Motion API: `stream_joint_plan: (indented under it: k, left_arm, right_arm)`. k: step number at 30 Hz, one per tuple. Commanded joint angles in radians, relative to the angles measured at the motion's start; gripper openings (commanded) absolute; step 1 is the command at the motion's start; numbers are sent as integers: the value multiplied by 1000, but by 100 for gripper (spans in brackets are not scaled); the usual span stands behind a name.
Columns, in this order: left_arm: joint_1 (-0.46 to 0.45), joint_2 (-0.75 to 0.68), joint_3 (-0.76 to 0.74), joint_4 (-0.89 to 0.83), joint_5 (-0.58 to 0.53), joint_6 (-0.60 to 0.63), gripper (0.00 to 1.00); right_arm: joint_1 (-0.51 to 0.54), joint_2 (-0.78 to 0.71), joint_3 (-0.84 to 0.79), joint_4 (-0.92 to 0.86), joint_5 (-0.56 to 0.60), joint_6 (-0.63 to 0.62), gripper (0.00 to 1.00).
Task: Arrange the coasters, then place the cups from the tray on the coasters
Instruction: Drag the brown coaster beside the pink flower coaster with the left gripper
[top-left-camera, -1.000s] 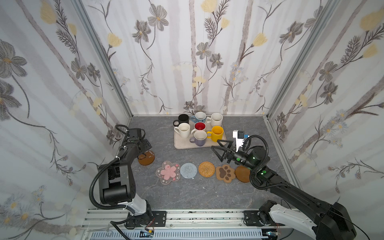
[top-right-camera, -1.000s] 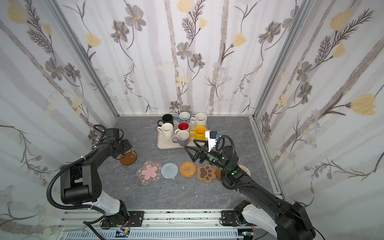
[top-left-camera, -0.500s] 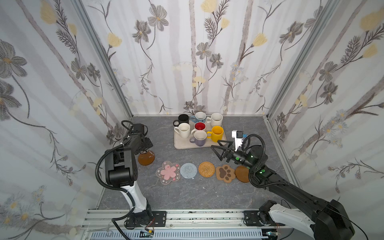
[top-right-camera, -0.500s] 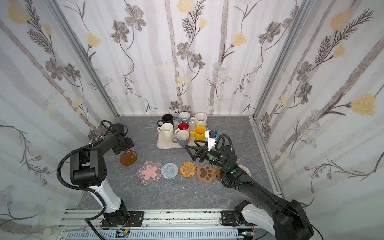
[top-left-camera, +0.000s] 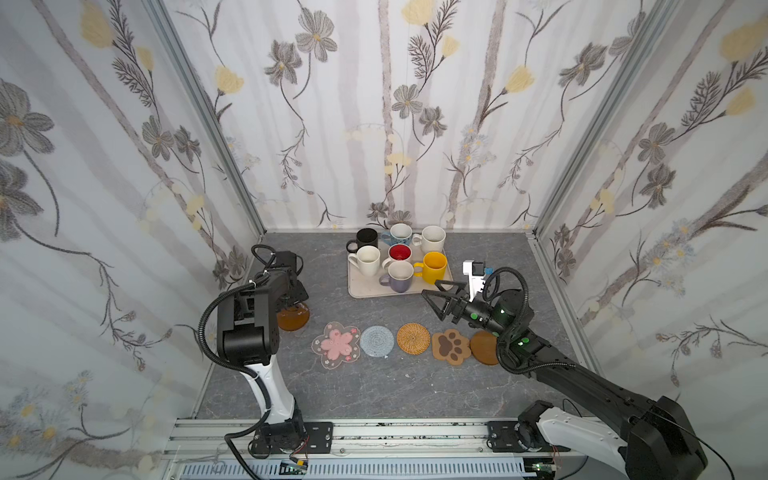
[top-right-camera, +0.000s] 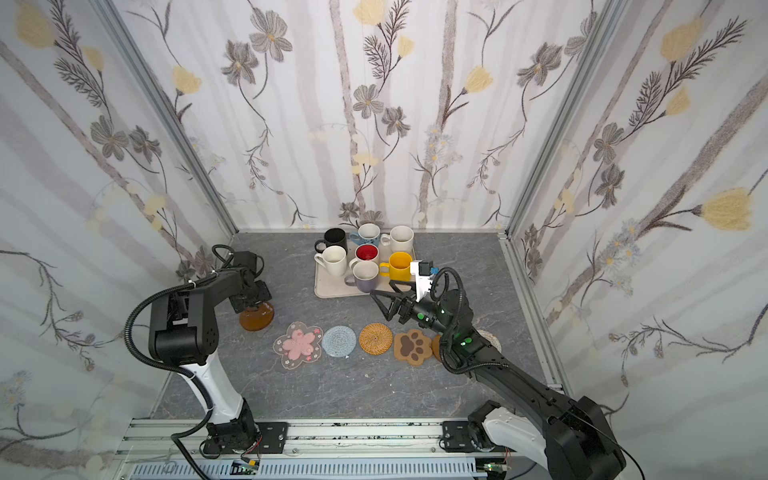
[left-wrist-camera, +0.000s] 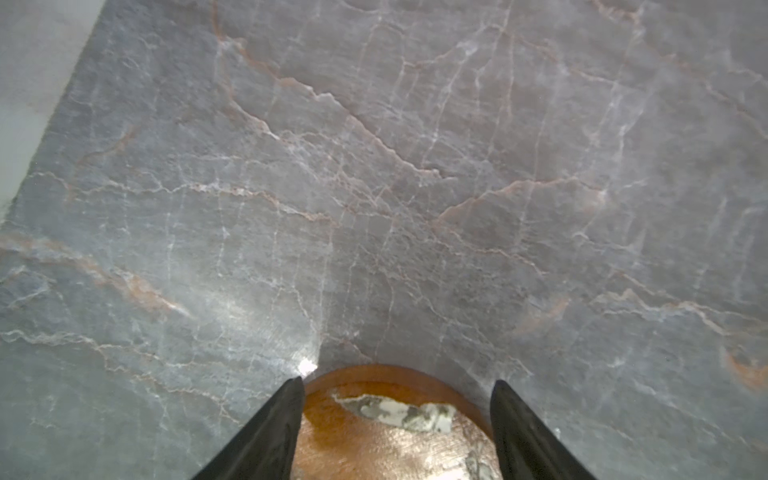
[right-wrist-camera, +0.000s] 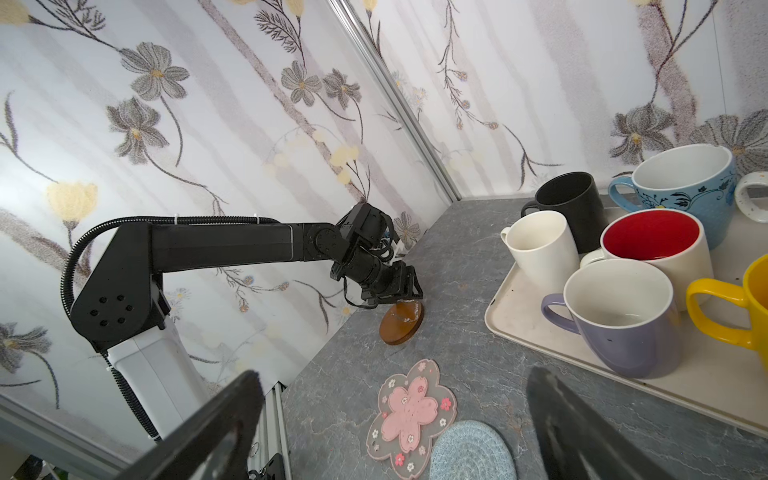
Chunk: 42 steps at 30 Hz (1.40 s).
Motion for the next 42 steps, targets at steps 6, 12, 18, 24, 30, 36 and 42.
stream_joint_plan:
  k: [6,12,18,24,30,36,42]
  left_arm:
    - [-17,-43,-91,-54,14,-46,64]
    - [-35,-89,-155,-54,6,-51,61]
    - [-45,-148,-258,-54,10,-69,59]
    - [-55,-199,-341,-58,12,-113,58]
    - [-76,-261,-400,-60,49,-184,56]
    - [-106,-323,-441,-62,62,-255,56]
    - [-101,-369,-388,-81,64,-241,58]
  right_arm:
    - [0,4,-1,44,-8,11,100]
    - [0,-2,-3,49,-16,17,100]
    - [0,-11,-5,51,-20,22,100]
    - [0,-23,-8,56,-23,28,100]
    - [0,-40,-11,53,-18,26,100]
    - [0,-47,-12,53,-20,26,100]
    - [0,-54,-13,48,-16,24,100]
